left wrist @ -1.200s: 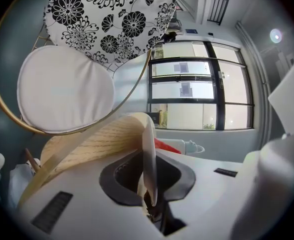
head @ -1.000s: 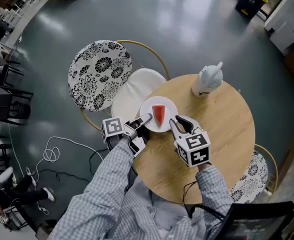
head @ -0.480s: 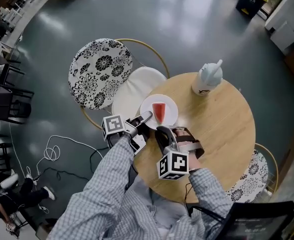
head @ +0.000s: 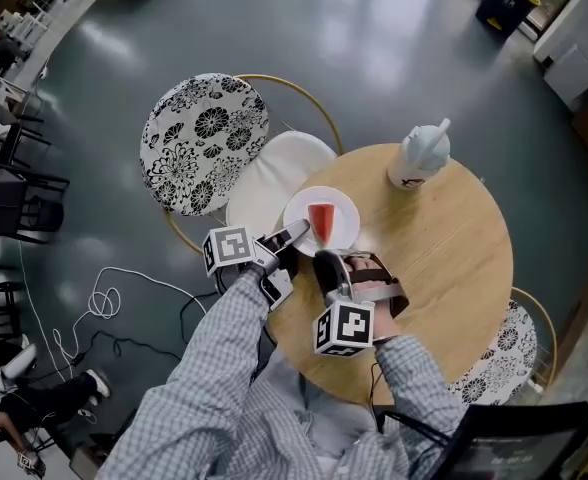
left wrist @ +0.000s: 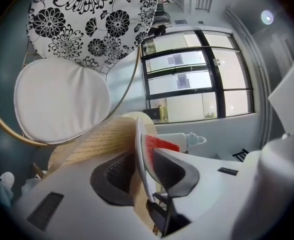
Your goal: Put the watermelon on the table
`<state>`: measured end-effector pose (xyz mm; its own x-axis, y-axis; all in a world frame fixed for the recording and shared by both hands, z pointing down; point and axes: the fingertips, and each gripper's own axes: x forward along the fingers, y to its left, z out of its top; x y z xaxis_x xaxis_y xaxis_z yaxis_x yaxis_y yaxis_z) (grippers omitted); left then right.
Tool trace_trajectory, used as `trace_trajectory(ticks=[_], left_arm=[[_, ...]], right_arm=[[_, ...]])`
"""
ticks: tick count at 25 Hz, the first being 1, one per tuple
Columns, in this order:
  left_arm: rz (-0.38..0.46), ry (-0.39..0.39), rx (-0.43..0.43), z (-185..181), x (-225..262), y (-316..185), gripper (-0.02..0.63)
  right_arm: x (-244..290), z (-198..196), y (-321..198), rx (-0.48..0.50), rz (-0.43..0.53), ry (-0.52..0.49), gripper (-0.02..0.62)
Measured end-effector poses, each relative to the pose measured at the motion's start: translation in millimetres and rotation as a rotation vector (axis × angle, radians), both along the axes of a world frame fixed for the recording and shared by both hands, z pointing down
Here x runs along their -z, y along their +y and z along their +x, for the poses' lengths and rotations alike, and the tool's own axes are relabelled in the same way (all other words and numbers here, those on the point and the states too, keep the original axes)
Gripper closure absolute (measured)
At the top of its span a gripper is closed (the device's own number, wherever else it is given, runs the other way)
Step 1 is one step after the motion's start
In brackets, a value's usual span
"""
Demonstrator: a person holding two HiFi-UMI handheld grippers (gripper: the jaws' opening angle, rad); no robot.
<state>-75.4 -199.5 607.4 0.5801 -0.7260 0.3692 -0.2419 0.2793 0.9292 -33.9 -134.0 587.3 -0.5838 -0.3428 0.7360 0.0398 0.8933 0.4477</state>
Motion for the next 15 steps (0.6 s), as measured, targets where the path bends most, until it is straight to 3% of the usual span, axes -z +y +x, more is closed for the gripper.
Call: trace_trajectory(ticks=[8,15], left_arm=[[-0.008,-0.015,0.049,-31.4,12.5,45.6,0.502],[-0.023,-0.011,0.091,-26.7,16.5,87.0,0.503]], right_arm=[[-11.0,-1.3,4.7,0.02,-0.017,0.039,0.554],[-23.5,-1.9,6.7,0.027,-0.037,0.076,0.552]])
